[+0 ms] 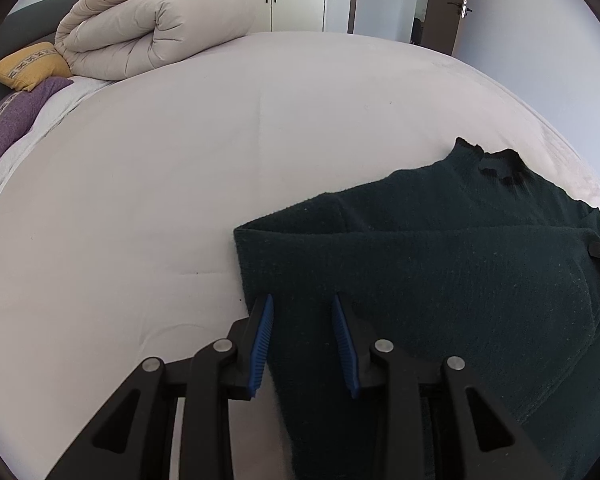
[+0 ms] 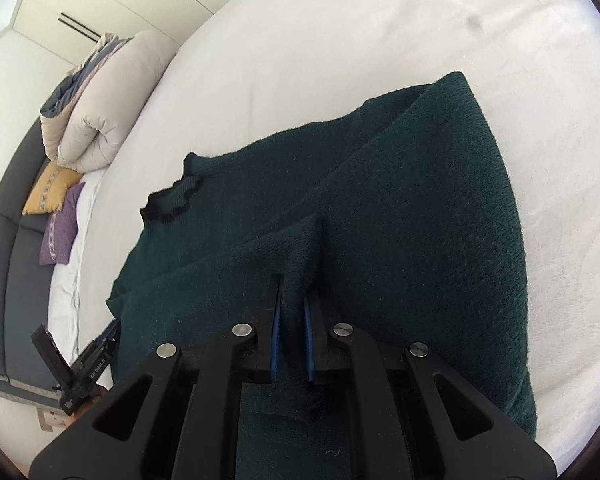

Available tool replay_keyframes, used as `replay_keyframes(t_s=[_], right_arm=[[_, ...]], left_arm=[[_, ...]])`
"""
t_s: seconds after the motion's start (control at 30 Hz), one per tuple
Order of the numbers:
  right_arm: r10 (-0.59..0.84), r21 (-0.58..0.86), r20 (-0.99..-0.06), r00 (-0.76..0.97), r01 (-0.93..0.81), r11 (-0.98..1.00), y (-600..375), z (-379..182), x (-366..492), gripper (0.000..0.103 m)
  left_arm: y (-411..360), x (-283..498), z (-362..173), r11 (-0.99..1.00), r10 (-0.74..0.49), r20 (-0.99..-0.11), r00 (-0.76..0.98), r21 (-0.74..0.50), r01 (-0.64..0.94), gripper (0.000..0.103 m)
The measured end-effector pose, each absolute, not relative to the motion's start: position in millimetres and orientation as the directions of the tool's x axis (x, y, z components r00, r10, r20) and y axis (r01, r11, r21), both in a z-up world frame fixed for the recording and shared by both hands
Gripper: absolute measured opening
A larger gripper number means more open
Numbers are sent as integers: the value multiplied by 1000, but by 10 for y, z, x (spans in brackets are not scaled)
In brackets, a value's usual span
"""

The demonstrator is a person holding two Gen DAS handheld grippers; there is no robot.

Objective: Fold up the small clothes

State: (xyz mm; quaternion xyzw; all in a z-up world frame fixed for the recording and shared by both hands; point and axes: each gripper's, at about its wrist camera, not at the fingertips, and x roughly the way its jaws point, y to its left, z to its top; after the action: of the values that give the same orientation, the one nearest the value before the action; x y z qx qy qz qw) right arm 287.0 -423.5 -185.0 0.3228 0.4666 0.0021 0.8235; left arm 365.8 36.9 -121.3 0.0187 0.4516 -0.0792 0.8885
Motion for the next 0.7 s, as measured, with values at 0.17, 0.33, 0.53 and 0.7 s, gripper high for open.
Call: replay_keyframes(t_s=[0.17,0.33,0.53,0.7], right_arm=[[161,443,-780,605,351,825,-4309,-1709,2777,10],[254,516,-697,671,223,827,-4062,-1447,2632,11],[438,566,-740,510,122,815,-3611,-1868,2870,10],[513,682,-653,558,137,719,-3801,-2023,2713,10]], left_arm=[[350,3586,-1166,990,-63,-810,583,22,138,56],[440,3463,-1048,992,-118,-794,596,-70,103,57],[627,3565,-1170,984,-178,-816,549,-159,82,56],[911,3678,-993,940,-288,-763,579,-340,20,50]])
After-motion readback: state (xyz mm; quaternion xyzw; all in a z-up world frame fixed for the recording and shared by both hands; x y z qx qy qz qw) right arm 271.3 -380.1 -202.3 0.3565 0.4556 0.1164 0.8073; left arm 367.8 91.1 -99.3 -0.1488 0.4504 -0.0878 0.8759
